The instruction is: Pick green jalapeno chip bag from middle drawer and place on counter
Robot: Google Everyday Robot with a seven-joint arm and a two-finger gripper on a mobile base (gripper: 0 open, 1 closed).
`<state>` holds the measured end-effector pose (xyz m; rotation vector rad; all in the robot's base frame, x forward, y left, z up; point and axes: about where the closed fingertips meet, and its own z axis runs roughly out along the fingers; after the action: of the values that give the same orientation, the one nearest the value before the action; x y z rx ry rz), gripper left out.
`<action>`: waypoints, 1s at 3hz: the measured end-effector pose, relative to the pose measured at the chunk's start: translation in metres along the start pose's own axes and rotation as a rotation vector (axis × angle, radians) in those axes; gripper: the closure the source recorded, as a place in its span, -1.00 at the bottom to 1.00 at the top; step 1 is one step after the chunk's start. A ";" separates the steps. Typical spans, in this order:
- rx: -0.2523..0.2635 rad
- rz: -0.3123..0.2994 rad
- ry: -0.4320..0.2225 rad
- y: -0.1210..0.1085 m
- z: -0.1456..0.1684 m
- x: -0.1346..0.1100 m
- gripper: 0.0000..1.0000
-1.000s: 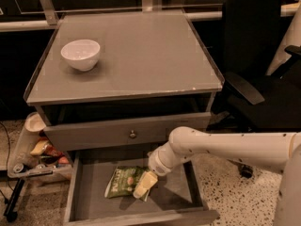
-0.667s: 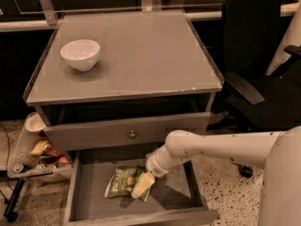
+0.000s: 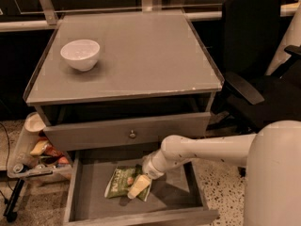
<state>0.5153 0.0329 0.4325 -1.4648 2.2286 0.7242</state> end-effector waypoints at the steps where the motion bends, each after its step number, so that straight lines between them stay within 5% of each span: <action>1: -0.003 -0.007 -0.020 -0.001 0.014 -0.006 -1.00; 3: -0.026 -0.029 -0.038 0.008 0.059 -0.012 -1.00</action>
Offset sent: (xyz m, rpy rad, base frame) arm 0.0125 0.0388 -0.0128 0.0471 -0.0420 0.0175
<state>0.5144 0.0796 0.3942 -1.4801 2.1732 0.7677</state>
